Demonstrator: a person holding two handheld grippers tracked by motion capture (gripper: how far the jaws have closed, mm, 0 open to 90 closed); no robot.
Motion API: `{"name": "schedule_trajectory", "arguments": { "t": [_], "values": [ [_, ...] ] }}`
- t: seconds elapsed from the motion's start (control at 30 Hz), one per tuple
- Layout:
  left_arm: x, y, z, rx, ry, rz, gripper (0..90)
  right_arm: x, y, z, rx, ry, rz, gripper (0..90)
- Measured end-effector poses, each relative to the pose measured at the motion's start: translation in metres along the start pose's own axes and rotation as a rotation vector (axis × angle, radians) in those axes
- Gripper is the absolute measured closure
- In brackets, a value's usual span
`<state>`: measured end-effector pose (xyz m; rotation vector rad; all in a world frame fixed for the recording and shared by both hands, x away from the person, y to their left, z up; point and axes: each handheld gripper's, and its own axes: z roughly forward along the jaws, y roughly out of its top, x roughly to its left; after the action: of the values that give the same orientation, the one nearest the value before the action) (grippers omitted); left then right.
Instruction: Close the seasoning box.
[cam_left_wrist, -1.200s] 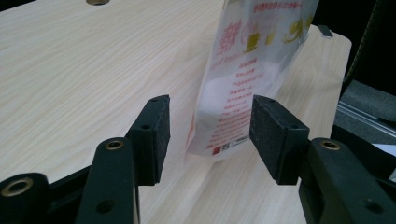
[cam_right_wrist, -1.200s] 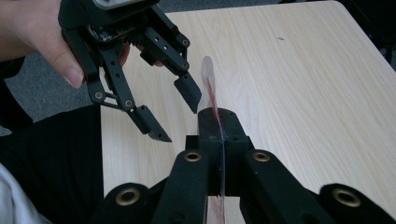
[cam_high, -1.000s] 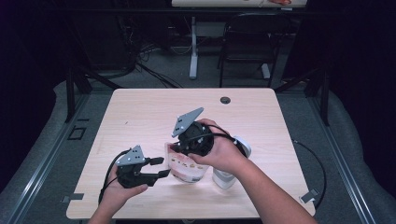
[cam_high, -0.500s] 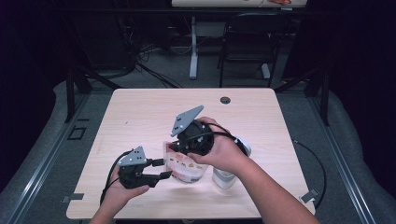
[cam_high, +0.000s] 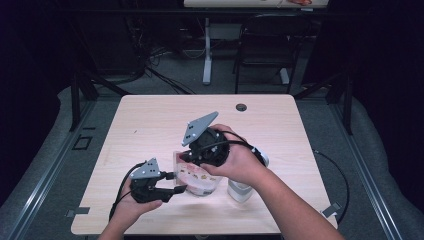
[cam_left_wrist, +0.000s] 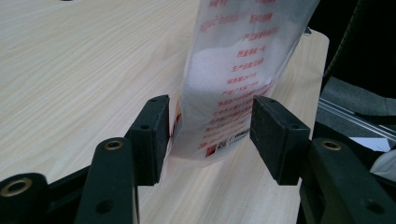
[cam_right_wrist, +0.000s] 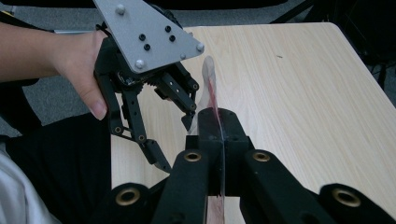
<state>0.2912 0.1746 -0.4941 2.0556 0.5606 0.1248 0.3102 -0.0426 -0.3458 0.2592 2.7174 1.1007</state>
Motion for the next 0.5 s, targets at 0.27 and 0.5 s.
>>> {"name": "schedule_trajectory", "arguments": {
  "t": [0.27,0.5],
  "values": [
    [0.0009,-0.0014,0.0019,-0.002,-0.01,-0.007,47.2,0.0018,0.0019,0.001,0.007,0.004,-0.011,90.0],
    [0.001,-0.0025,0.0049,-0.007,-0.018,0.001,44.4,0.0019,0.0026,0.0004,0.001,0.006,-0.012,90.0]
  ]
}}
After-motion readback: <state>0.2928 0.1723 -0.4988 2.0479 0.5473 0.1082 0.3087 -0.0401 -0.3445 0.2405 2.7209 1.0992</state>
